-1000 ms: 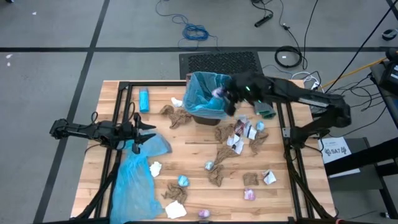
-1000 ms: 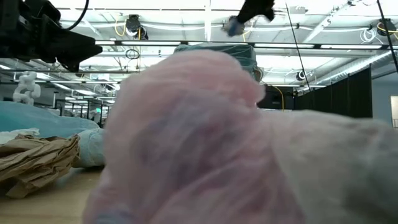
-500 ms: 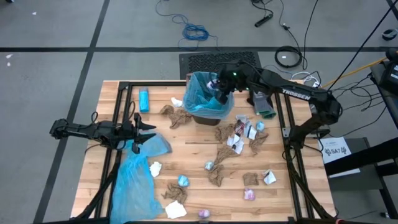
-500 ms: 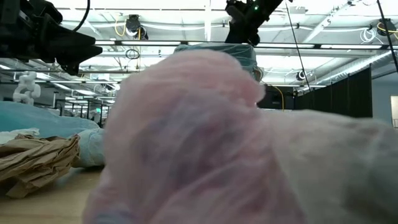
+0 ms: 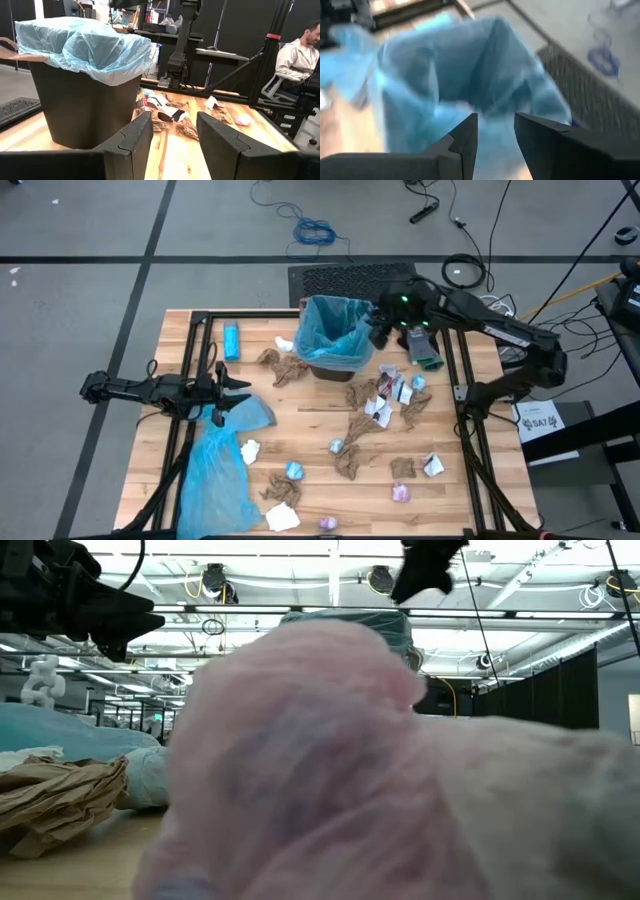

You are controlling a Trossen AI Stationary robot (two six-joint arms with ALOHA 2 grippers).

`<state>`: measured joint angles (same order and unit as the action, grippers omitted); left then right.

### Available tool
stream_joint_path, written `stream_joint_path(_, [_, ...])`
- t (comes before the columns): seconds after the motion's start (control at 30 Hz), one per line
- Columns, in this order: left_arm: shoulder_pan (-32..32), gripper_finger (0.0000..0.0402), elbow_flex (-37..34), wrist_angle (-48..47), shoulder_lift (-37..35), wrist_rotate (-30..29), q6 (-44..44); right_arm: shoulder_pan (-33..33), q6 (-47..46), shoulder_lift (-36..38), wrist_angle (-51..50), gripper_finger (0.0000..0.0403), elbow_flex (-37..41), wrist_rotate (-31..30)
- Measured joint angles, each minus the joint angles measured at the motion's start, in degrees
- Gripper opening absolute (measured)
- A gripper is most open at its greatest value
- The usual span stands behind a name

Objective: Place trash/remove bag and relplace
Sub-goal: Put the white paper into the trash bin

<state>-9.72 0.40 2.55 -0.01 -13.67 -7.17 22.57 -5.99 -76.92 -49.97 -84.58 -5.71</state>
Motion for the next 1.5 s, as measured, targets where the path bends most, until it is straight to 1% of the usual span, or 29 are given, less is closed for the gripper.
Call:
stream_joint_path(0.07, [0.0,0.0157,0.0,0.0,0.0,0.0,-0.1,-2.0,-1.4,2.4,-6.8,0.0117,0.0,-0.2])
stream_joint_path(0.17, [0.0,0.0157,0.0,0.0,0.0,0.0,-0.1,-6.8,-6.5,6.6,-14.5,0.0115,0.3,-1.8])
stream_joint_path(0.27, [0.0,0.0157,0.0,0.0,0.0,0.0,-0.1,-13.5,-14.7,11.5,-20.4,0.0115,1.8,-6.6])
stream_joint_path(0.37, [0.0,0.0157,0.0,0.0,0.0,0.0,-0.1,-21.4,-26.1,16.4,-23.9,0.0115,5.5,-9.8])
stream_joint_path(0.5, [0.0,0.0157,0.0,0.0,0.0,0.1,-0.1,-33.1,-41.1,21.1,-24.2,0.0114,14.7,-12.8])
stream_joint_path(0.63, [0.0,0.0157,0.0,0.0,0.0,0.6,-1.0,-42.7,-54.3,22.2,-22.9,0.0114,26.0,-13.4])
stream_joint_path(0.77, [0.0,0.0157,0.0,-0.2,0.0,1.3,-1.6,-51.0,-63.0,21.9,-14.3,0.0114,35.7,-11.7])
stream_joint_path(0.83, [0.0,0.0157,0.0,-0.2,0.0,1.5,-1.6,-54.6,-66.7,21.4,-10.7,0.0114,38.7,-10.5])
stream_joint_path(0.9, [0.0,0.0157,0.0,-0.2,0.0,1.5,-1.6,-57.8,-69.9,20.6,-9.1,0.0114,40.2,-9.2])
stream_joint_path(0.97, [0.0,0.0157,0.0,-0.2,0.0,1.5,-1.6,-61.0,-71.8,19.4,-8.9,0.0114,40.5,-7.9])
stream_joint_path(1.03, [0.0,0.0157,0.0,-0.2,0.0,1.5,-1.6,-64.1,-71.8,18.2,-8.4,0.0114,40.5,-7.1])
stream_joint_path(1.2, [0.0,0.0157,0.0,-0.2,0.0,1.6,-1.6,-69.6,-68.3,15.8,-8.2,0.0114,40.5,-2.4])
stream_joint_path(1.33, [0.0,0.0157,0.0,-0.2,0.0,1.6,-1.6,-72.3,-65.9,14.1,-8.3,0.0114,40.5,0.0])
stream_joint_path(1.5, [0.0,0.0157,0.0,-0.2,0.0,1.6,-1.5,-74.1,-62.4,12.1,-8.3,0.0114,40.5,0.0])
